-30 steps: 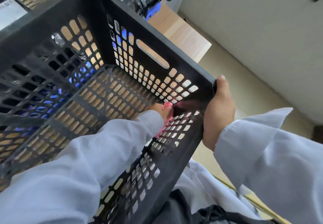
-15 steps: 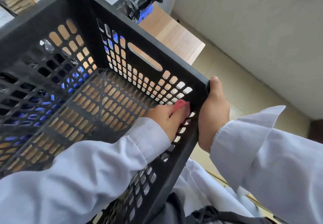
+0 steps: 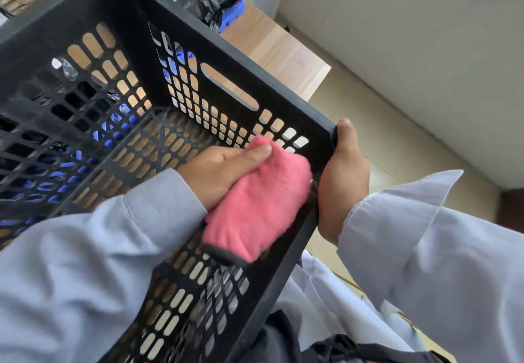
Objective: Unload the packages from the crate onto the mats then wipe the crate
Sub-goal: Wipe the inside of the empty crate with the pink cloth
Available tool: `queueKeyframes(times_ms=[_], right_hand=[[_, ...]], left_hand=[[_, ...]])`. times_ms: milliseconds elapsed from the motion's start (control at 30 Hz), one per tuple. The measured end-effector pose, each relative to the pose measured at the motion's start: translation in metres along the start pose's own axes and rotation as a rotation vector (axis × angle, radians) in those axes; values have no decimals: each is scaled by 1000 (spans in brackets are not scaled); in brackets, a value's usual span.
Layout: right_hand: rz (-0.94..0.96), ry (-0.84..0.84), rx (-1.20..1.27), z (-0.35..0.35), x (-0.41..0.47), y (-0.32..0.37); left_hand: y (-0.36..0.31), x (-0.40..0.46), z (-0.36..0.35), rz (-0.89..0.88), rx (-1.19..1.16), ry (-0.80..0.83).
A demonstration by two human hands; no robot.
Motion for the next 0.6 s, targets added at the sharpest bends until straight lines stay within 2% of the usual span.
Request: queueKeyframes(times_ms=[100, 167, 267, 367, 533, 600], right_hand=[[-23, 4, 0, 0, -1, 0], [-19, 8, 2, -1, -1, 1], [-23, 15, -3, -1, -3, 1], [-16, 25, -3, 0, -3, 3], [-23, 42, 5, -2, -5, 4], [-17, 43, 5, -1, -6, 5]], left_hand=[[30, 24, 29, 89, 222, -113], [56, 40, 33, 150, 348, -126], [98, 63, 25, 272, 455, -150], [130, 78, 4, 325, 688, -150], [139, 91, -8, 265, 714, -225], [141, 94, -10, 264, 729, -209]])
Point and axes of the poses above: each hand's wrist, its own x-axis towards the middle knuckle, its own z-axis out of the back of the hand, y = z × x, the point moved 6 cm from there along x, towards the middle knuckle, and after that the axes turned 1 degree about -z, right-handed, at the moved point
